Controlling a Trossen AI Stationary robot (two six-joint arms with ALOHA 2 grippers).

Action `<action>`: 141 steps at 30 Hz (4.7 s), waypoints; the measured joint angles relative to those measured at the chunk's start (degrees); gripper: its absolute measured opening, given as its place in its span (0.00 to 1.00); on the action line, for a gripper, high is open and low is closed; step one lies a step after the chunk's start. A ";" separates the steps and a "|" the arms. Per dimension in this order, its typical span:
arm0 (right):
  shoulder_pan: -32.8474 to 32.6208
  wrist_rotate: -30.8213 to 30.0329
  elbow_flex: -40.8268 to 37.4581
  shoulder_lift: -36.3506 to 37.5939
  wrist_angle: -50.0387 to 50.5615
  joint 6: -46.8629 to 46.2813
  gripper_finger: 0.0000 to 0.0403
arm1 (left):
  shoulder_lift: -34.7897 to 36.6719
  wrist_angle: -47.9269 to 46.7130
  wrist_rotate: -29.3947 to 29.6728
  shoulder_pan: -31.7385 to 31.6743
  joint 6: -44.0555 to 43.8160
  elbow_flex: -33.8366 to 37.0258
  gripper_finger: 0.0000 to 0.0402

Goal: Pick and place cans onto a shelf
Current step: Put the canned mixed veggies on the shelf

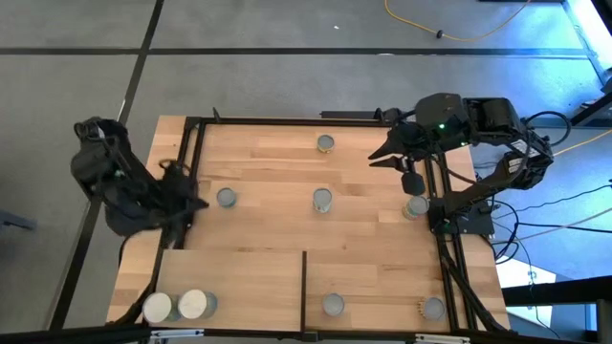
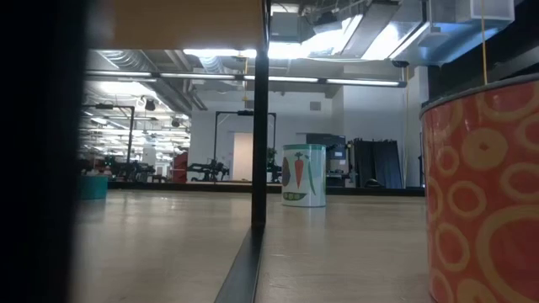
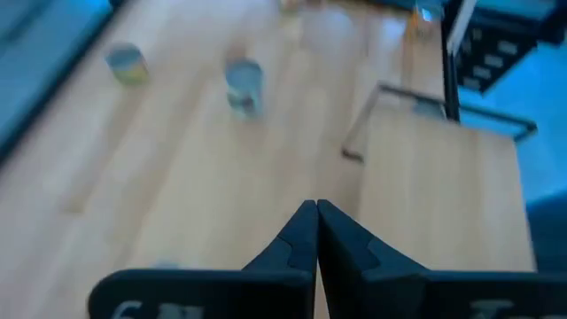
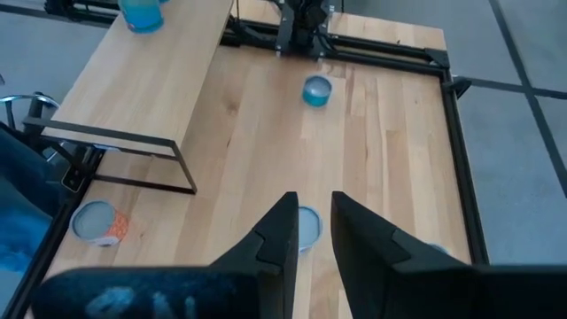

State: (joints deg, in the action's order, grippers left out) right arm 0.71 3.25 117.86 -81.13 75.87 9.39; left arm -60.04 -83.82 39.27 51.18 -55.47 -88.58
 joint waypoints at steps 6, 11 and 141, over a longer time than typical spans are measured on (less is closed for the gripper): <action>0.02 0.97 -3.02 2.93 -0.16 -0.39 0.18 | 5.51 0.24 6.74 0.00 4.45 2.84 0.00; 0.04 2.02 -12.69 8.75 -1.88 -3.50 0.18 | 9.31 1.06 9.02 0.00 5.15 7.34 0.00; -2.23 -7.48 6.14 -28.79 -9.52 -26.83 0.00 | 19.07 14.04 6.01 -0.02 8.09 14.95 0.00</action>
State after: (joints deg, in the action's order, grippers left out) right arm -1.52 -4.23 124.01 -109.92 66.36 -17.44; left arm -40.97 -69.78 45.28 51.16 -47.37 -73.63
